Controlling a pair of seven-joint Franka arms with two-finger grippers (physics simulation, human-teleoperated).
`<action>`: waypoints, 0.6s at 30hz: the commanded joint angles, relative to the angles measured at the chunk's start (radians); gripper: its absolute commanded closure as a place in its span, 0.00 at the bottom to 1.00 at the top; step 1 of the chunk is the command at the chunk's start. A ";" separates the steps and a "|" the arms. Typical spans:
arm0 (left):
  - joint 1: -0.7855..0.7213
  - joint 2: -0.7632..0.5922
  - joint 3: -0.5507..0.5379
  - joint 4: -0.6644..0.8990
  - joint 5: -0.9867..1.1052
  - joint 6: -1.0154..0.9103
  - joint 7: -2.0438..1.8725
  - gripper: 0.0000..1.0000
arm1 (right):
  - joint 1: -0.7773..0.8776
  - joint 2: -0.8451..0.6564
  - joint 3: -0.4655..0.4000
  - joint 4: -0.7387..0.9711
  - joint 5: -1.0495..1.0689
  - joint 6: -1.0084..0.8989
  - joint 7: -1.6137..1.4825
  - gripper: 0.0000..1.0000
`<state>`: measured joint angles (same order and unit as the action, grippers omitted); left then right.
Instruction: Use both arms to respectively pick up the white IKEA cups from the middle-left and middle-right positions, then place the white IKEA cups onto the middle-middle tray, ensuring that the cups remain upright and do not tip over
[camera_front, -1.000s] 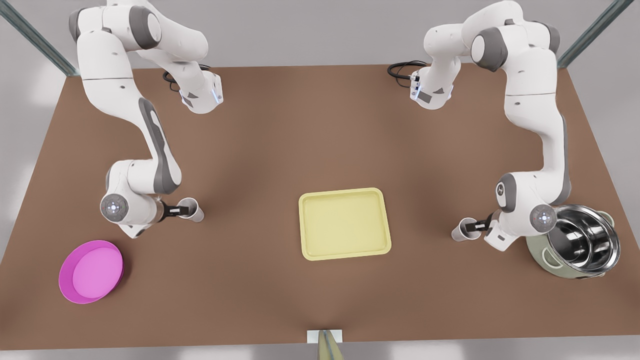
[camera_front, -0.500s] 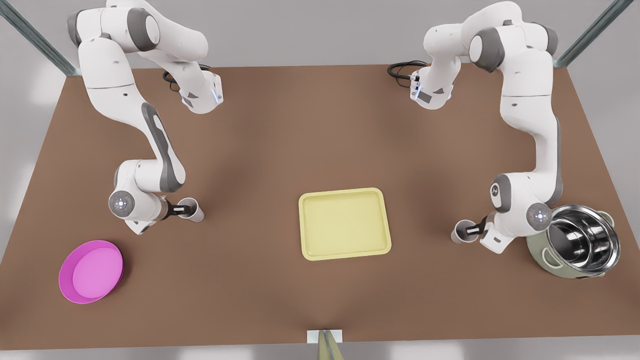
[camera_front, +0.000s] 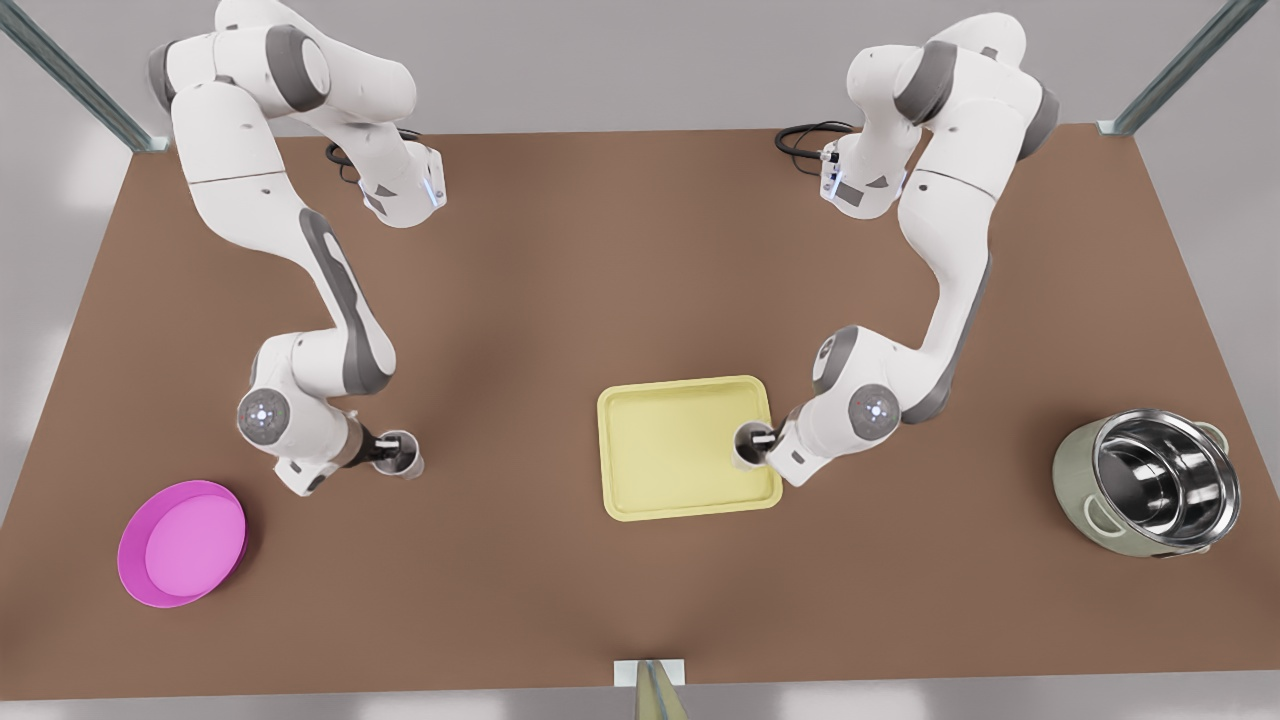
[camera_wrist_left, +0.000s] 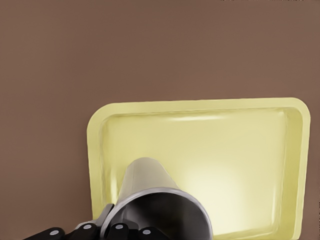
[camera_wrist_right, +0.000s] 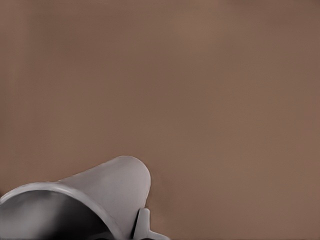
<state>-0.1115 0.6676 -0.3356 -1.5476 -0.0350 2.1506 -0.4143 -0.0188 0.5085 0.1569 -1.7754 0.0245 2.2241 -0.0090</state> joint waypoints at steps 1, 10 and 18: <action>-0.004 0.015 -0.003 -0.002 -0.002 0.114 -0.313 0.79 | 0.049 0.027 0.010 0.057 0.046 0.005 0.066 0.79; -0.002 0.069 -0.008 -0.009 -0.003 0.129 -0.313 0.79 | 0.448 0.197 0.000 0.314 0.037 0.045 0.738 0.79; 0.004 0.070 -0.010 -0.009 -0.002 0.127 -0.310 0.00 | 0.562 0.297 -0.002 0.448 -0.006 0.060 0.897 0.79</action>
<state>-0.1079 0.7386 -0.3443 -1.5577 -0.0638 2.2776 -0.5870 0.5318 0.7931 0.1550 -1.3449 0.0363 2.2764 0.4022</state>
